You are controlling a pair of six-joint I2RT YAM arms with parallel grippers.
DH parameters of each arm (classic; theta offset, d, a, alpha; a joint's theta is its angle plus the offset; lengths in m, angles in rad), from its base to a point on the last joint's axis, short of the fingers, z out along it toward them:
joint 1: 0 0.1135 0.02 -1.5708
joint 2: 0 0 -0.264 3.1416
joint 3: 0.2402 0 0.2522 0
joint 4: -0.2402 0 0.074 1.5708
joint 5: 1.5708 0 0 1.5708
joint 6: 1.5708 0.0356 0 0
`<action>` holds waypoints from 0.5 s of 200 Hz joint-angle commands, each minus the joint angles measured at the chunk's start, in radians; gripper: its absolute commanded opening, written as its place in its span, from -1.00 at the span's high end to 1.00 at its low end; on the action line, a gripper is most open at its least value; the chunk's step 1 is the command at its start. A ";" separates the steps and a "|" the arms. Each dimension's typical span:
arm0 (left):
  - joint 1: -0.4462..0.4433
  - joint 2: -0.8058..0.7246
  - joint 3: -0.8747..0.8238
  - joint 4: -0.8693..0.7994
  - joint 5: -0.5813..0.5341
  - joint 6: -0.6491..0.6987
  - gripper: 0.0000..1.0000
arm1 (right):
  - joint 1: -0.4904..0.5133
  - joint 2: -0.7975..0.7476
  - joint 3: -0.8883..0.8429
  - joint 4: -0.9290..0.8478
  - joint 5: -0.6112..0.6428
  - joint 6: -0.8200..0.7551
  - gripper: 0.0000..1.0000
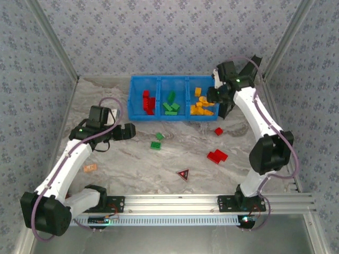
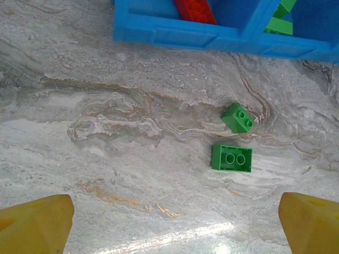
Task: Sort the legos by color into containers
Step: Pick up the lego from the middle-right of the table, then place the lego in the container.
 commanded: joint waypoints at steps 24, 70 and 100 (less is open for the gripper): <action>-0.027 0.004 0.038 -0.012 -0.034 0.002 -0.98 | 0.039 0.205 0.161 -0.041 0.044 -0.067 0.40; -0.097 0.040 0.054 -0.043 -0.083 -0.003 -0.98 | 0.064 0.388 0.332 -0.058 0.053 -0.095 0.42; -0.164 0.086 0.047 -0.036 -0.116 -0.011 -0.98 | 0.060 0.465 0.378 -0.053 0.037 -0.092 0.41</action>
